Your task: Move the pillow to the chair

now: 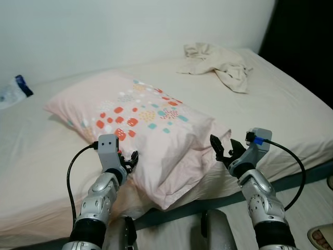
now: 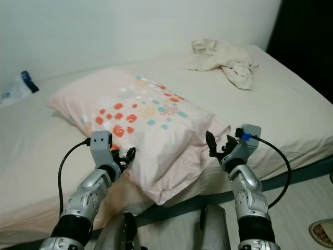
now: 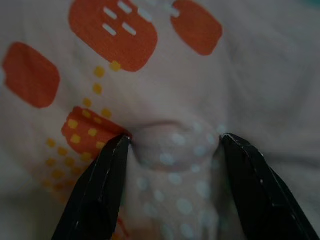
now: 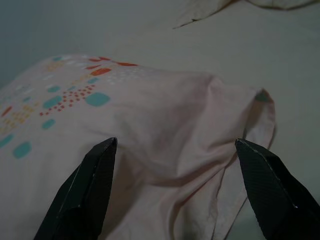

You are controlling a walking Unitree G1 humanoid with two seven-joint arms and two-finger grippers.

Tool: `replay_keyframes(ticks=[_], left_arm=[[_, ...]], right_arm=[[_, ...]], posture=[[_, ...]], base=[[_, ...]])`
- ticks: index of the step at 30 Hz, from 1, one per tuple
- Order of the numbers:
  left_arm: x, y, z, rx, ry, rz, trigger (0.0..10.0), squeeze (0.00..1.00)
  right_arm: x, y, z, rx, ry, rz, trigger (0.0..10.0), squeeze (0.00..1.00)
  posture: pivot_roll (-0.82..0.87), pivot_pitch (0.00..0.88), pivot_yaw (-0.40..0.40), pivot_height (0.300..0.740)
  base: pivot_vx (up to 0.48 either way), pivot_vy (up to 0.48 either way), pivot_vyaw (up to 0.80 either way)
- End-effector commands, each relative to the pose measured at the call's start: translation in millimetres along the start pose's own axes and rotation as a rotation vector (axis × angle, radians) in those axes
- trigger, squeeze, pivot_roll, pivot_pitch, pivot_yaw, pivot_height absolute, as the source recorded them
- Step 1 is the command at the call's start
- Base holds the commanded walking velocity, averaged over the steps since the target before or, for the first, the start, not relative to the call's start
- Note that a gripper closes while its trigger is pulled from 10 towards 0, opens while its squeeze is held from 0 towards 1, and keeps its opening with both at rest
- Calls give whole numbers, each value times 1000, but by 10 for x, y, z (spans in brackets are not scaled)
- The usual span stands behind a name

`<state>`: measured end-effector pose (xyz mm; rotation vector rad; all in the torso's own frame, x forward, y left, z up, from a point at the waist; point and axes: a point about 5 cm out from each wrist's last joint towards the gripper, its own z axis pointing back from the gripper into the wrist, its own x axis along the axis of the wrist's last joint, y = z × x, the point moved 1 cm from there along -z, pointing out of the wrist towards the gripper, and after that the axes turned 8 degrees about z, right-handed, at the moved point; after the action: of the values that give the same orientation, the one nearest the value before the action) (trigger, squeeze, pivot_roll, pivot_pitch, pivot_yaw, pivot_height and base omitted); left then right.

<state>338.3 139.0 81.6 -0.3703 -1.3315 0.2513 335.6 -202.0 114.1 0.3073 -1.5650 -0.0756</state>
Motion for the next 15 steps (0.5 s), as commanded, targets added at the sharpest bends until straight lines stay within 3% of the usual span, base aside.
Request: replay_keyframes(ticks=[1,4,12,15], left_arm=[[-91,46,34,15,36,22,10000,0],[-114,58,62,20,50,45,10000,0],[-137,131,100,57,81,172,10000,0],[-53,163,99,80,51,266,10000,0]], right_arm=[[-21,51,-2,22,-11,-29,10000,0],[-8,149,-24,103,-54,-142,10000,0],[48,350,-100,210,-107,-229,10000,0],[75,436,-116,247,-123,-246,10000,0]], posture=[[-113,150,112,536],[-100,168,122,536],[-85,182,134,536],[-81,186,134,536]], base=[[0,0,0],[0,0,0],[0,0,0],[0,0,0]])
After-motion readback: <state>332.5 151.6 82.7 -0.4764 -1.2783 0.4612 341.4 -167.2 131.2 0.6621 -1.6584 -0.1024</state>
